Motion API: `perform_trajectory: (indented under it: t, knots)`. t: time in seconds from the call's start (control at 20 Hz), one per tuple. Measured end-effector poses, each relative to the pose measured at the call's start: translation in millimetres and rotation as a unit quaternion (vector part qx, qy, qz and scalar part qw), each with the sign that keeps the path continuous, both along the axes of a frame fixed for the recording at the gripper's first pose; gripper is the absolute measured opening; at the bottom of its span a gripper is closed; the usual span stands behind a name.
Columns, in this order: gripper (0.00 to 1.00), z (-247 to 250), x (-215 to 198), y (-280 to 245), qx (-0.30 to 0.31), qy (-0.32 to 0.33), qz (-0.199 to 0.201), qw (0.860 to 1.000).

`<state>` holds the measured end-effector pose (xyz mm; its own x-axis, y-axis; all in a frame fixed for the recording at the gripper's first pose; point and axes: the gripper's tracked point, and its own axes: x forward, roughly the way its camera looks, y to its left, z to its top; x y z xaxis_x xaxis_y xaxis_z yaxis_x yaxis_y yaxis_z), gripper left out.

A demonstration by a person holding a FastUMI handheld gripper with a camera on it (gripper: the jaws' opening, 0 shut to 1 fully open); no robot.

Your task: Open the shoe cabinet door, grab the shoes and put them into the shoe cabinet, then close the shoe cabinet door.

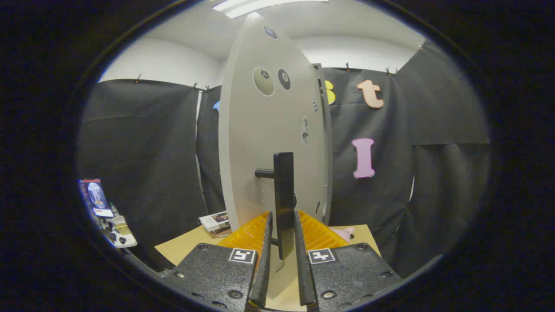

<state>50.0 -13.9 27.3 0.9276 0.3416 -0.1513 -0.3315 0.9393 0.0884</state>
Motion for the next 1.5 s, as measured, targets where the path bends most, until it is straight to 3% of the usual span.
perform_trajectory:
  t: [0.15,0.3,0.35,0.5,0.55,0.6,0.8,1.05,1.5]
  knots:
    - [0.3,2.6,3.5,-32.1,-0.011,-0.011,-0.058,0.998]
    - [0.25,15.4,3.6,-83.2,-0.036,-0.05,-0.16,0.985]
    - [0.25,21.4,1.4,-88.1,-0.034,-0.068,-0.16,0.984]
    - [0.54,13.2,-10.2,-81.5,-0.024,-0.058,-0.148,0.987]
    - [0.6,11.5,-13.5,-78.7,-0.024,-0.055,-0.149,0.987]
    - [0.76,10.1,-17.5,-73.2,-0.027,-0.059,-0.148,0.987]
    - [1.0,16.6,-46.4,-48.7,-0.023,-0.114,-0.144,0.983]
    - [1.0,2.3,-66.6,-10.6,-0.007,-0.132,-0.164,0.978]
    - [1.0,-48.6,-43.9,75.9,-0.027,-0.125,-0.13,0.983]
